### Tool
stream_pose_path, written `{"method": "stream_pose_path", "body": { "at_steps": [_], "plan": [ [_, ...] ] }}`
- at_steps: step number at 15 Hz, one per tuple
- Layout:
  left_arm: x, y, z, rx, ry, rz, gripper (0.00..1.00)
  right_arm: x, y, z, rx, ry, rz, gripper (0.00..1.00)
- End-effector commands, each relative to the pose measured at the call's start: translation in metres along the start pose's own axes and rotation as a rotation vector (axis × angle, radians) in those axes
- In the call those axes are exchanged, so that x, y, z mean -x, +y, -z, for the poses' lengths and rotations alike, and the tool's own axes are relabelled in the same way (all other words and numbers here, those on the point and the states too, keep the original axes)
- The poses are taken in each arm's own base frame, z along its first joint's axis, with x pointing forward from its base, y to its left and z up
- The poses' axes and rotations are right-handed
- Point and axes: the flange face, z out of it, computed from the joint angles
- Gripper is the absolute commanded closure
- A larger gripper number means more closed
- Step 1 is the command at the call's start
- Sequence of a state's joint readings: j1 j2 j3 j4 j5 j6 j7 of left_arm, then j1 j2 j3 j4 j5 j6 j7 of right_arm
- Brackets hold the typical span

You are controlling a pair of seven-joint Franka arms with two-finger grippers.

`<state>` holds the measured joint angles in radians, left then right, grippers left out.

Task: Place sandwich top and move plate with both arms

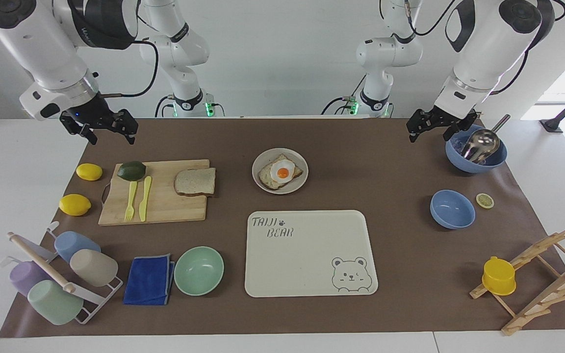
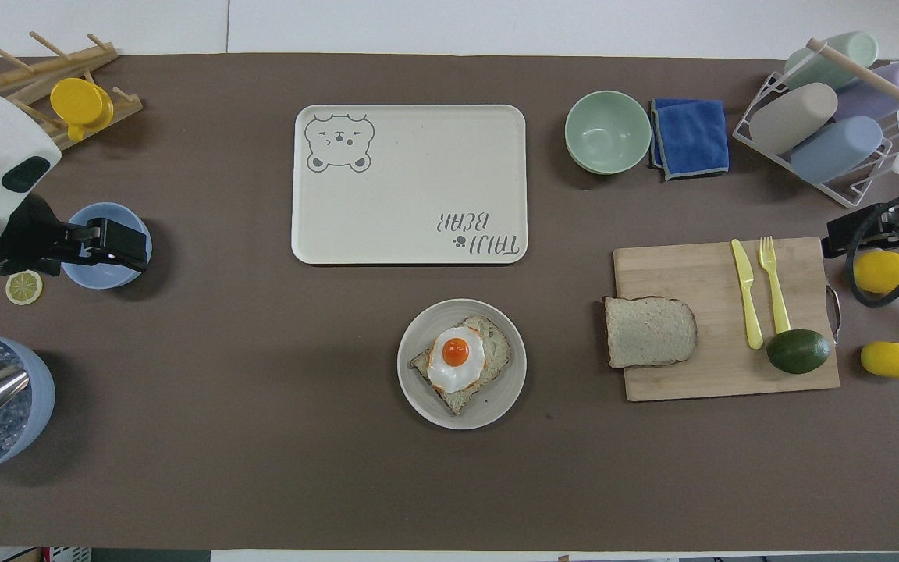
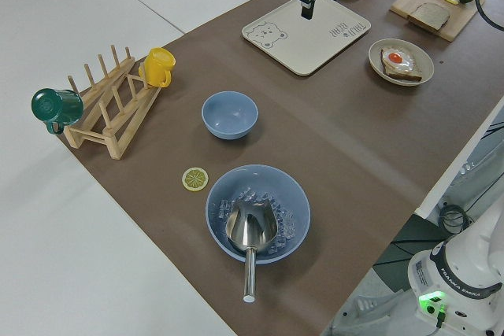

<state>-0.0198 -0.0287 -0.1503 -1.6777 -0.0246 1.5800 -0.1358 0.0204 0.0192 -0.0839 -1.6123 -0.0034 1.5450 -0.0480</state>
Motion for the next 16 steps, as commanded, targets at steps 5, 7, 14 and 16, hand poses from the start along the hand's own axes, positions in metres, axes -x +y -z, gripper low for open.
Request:
{"method": "stream_pose_path", "body": {
  "at_steps": [5, 7, 14, 16],
  "plan": [
    [0.0035, -0.0029, 0.0007, -0.014, 0.003, -0.001, 0.00, 0.0047, -0.0014, 0.0052, -0.027, 0.013, 0.009, 0.00],
    [0.0035, -0.0031, 0.0007, -0.015, 0.003, -0.003, 0.00, 0.0065, -0.0006, 0.0054, -0.028, 0.007, 0.006, 0.00],
    [0.0035, -0.0029, 0.0007, -0.014, 0.003, -0.001, 0.00, 0.0106, -0.0006, 0.0066, -0.029, -0.004, 0.008, 0.00],
    [0.0035, -0.0029, 0.0007, -0.014, 0.003, -0.002, 0.00, 0.0109, -0.0007, 0.0063, -0.029, -0.007, 0.009, 0.00]
  ]
}}
